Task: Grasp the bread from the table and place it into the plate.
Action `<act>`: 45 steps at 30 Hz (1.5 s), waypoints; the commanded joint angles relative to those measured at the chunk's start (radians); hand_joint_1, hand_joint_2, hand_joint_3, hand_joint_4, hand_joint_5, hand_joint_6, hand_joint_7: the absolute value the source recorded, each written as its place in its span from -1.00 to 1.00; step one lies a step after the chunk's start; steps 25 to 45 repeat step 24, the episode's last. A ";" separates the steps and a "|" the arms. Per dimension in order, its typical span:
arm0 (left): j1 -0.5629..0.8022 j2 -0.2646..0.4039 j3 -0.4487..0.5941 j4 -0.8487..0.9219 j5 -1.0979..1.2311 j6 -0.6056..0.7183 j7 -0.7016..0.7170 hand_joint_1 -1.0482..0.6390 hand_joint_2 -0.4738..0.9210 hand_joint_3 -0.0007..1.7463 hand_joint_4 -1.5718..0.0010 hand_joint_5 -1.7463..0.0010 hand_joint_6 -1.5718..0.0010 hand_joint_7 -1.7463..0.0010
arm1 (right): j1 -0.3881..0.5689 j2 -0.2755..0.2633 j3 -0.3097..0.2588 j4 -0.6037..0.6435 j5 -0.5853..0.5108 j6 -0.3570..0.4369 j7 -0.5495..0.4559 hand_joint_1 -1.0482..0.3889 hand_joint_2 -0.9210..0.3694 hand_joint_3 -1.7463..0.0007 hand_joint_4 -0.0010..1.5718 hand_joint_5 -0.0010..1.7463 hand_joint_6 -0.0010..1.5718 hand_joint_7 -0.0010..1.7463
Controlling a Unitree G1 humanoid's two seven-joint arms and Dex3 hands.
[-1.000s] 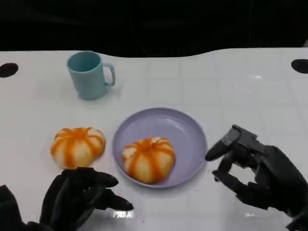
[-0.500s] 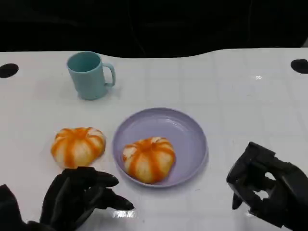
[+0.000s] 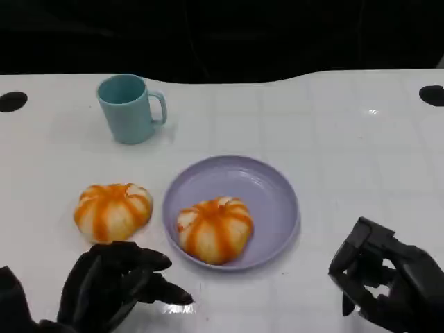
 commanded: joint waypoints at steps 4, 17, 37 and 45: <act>0.007 0.020 0.003 -0.012 -0.001 0.005 0.005 -0.91 0.86 -1.00 -1.00 0.78 -0.96 1.00 | -0.032 -0.009 -0.009 0.040 0.027 0.008 0.025 -0.25 -1.00 0.66 0.00 1.00 -0.30 1.00; 0.011 0.019 0.001 -0.015 -0.001 -0.001 0.006 -0.91 0.85 -1.00 -1.00 0.78 -0.96 1.00 | -0.057 -0.020 -0.013 0.056 0.021 0.054 0.037 -0.26 -1.00 0.65 0.00 1.00 -0.32 1.00; 0.007 0.023 0.004 0.001 0.005 -0.015 0.002 -0.92 0.87 -0.99 -1.00 0.78 -0.95 1.00 | -0.056 -0.016 -0.007 0.069 0.014 0.035 0.043 -0.24 -1.00 0.64 0.00 1.00 -0.33 1.00; 0.007 0.023 0.004 0.001 0.005 -0.015 0.002 -0.92 0.87 -0.99 -1.00 0.78 -0.95 1.00 | -0.056 -0.016 -0.007 0.069 0.014 0.035 0.043 -0.24 -1.00 0.64 0.00 1.00 -0.33 1.00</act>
